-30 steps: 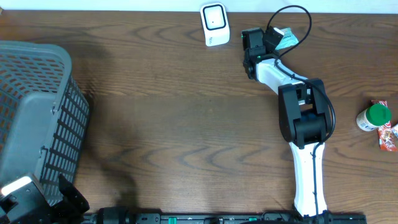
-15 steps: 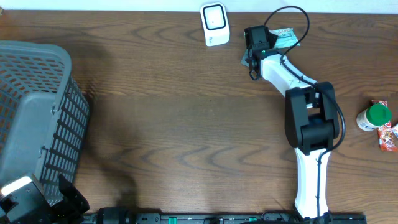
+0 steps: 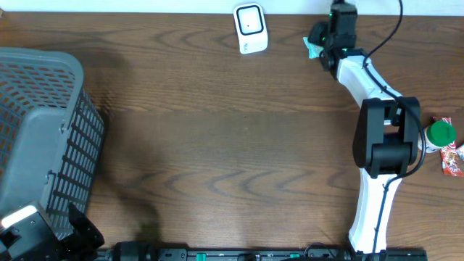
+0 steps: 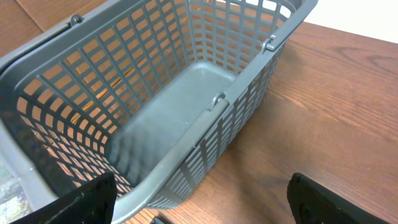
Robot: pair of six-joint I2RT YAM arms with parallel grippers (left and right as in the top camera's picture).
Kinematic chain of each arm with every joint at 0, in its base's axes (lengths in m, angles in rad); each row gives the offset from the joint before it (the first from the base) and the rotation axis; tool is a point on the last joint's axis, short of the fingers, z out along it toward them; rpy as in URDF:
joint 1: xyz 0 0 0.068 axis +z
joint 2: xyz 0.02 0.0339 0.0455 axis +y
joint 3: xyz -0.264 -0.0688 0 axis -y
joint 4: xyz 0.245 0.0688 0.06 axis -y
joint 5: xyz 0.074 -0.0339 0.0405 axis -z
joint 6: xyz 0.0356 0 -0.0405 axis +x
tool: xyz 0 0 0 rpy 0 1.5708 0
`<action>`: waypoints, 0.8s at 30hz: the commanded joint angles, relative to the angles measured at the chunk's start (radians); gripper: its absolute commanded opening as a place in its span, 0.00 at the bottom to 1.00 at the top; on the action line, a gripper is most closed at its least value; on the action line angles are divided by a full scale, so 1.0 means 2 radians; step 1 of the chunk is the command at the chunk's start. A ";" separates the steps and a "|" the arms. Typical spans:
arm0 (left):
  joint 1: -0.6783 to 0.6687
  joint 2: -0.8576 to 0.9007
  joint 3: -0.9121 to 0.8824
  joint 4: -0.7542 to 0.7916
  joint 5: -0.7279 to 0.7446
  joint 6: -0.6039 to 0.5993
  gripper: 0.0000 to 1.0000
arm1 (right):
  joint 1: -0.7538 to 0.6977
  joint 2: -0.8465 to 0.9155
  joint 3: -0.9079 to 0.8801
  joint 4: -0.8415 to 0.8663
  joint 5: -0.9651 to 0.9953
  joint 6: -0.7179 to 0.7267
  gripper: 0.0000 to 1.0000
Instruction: Scan the item barcode
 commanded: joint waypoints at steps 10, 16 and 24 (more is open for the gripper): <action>0.002 -0.003 0.002 0.000 -0.001 -0.001 0.88 | -0.007 0.119 0.041 0.027 0.052 -0.032 0.01; 0.002 -0.003 0.002 0.000 -0.001 -0.001 0.88 | -0.007 0.118 0.041 -0.084 0.000 -0.029 0.01; 0.002 -0.003 0.002 0.000 -0.001 -0.001 0.88 | 0.041 0.118 0.041 -0.303 -0.164 -0.004 0.01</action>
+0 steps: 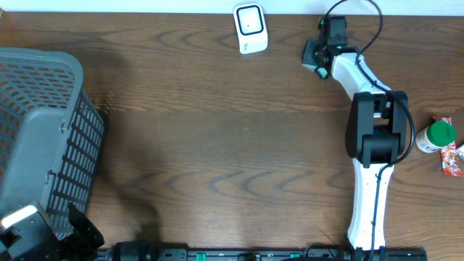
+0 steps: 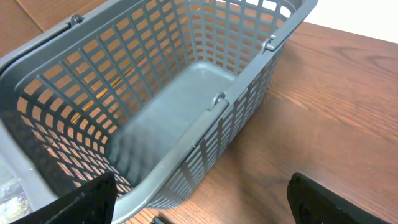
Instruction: Scan the item barcode
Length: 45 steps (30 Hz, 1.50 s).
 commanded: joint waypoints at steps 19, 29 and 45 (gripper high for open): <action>0.002 -0.003 0.002 0.000 -0.001 -0.001 0.88 | 0.148 -0.124 -0.033 -0.192 0.074 0.020 0.24; 0.002 -0.003 0.002 0.000 -0.001 -0.001 0.88 | 0.061 -0.109 -0.033 -0.050 0.145 -0.036 0.99; 0.002 -0.003 0.002 0.000 -0.001 -0.001 0.88 | -0.009 -0.062 -0.033 -0.084 0.145 0.028 0.99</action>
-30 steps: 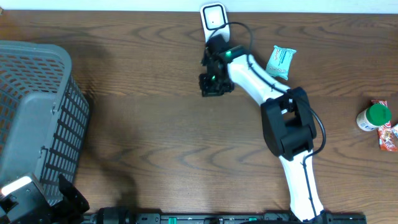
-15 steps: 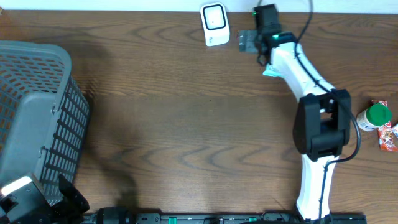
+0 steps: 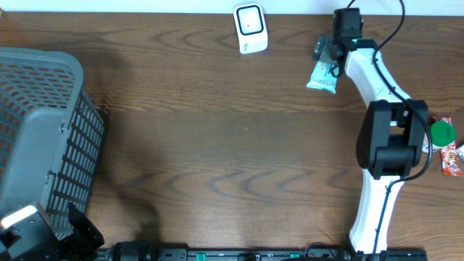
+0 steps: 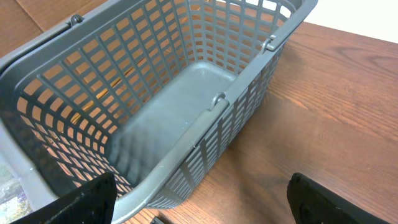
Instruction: Scan the item barcode
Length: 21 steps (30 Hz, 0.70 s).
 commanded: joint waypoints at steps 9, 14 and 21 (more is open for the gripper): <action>0.002 -0.003 0.002 0.000 -0.001 -0.001 0.88 | 0.004 0.061 0.000 -0.029 -0.041 0.013 0.45; 0.002 -0.003 0.002 0.000 -0.001 -0.001 0.88 | 0.005 0.044 0.000 -0.084 -0.094 0.013 0.21; 0.002 -0.003 0.002 0.000 -0.001 -0.001 0.88 | 0.012 0.015 0.000 -0.219 -0.257 0.003 0.22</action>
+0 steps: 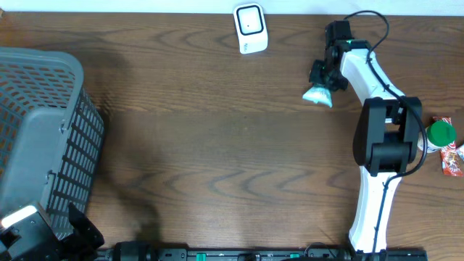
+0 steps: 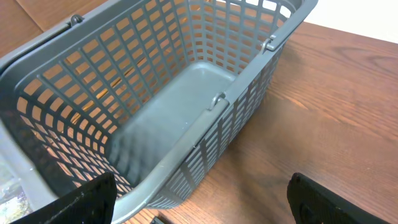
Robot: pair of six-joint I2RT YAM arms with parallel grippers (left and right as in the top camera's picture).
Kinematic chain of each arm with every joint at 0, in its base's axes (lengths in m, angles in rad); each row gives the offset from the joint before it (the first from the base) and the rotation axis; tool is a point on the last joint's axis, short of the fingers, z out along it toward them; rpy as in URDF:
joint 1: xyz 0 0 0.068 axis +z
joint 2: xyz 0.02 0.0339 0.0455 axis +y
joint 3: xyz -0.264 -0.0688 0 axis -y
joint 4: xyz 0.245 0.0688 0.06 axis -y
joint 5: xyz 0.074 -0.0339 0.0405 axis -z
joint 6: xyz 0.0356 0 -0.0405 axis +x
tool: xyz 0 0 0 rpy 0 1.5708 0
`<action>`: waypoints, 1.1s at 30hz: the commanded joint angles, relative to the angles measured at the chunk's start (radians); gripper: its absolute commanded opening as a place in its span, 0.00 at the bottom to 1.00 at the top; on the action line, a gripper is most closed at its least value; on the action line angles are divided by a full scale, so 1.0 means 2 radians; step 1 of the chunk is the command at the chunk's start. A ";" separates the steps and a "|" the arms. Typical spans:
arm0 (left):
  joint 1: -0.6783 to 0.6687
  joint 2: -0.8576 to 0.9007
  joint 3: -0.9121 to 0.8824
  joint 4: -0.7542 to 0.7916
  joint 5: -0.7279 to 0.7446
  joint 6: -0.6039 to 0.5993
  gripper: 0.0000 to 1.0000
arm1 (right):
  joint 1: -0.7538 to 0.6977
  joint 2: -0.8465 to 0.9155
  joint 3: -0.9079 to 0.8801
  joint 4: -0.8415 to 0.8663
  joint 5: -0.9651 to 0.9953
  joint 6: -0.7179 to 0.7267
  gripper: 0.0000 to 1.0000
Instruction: Scan the item barcode
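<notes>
In the overhead view my right gripper (image 1: 323, 75) is shut on a pale teal packet (image 1: 317, 95), which hangs from it above the table at the back right. The white barcode scanner (image 1: 250, 28) stands at the back edge, left of the packet and apart from it. The packet's barcode cannot be made out. My left gripper (image 2: 199, 211) is open wide with nothing between its fingers (image 2: 81, 202), low beside the near corner of the grey basket (image 2: 205, 118).
The grey mesh basket (image 1: 40, 130) fills the left side and holds nothing. At the right edge stand a green-lidded container (image 1: 440, 135) and a red packet (image 1: 451, 161). The right arm's base (image 1: 370, 217) rises from the front edge.
My right gripper has moved a little nearer and left with the teal packet. The packet has turned and now shows a smaller face. The left arm has not moved.
My right gripper was down at the teal packet by the back edge, right of the scanner. It stayed there a moment later. Then the packet hung from it, lifted off the table, and now it is held slightly nearer and turned.
</notes>
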 commanded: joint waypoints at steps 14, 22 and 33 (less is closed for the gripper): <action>0.002 -0.003 0.002 0.000 -0.002 -0.001 0.88 | 0.076 -0.007 -0.011 -0.252 -0.323 -0.228 0.48; 0.002 -0.003 0.002 0.000 -0.002 -0.001 0.88 | 0.105 -0.008 -0.011 -0.235 -0.326 -0.229 0.48; 0.002 -0.003 0.002 0.000 -0.002 -0.001 0.88 | 0.136 -0.087 -0.011 -0.231 -0.178 -0.242 0.77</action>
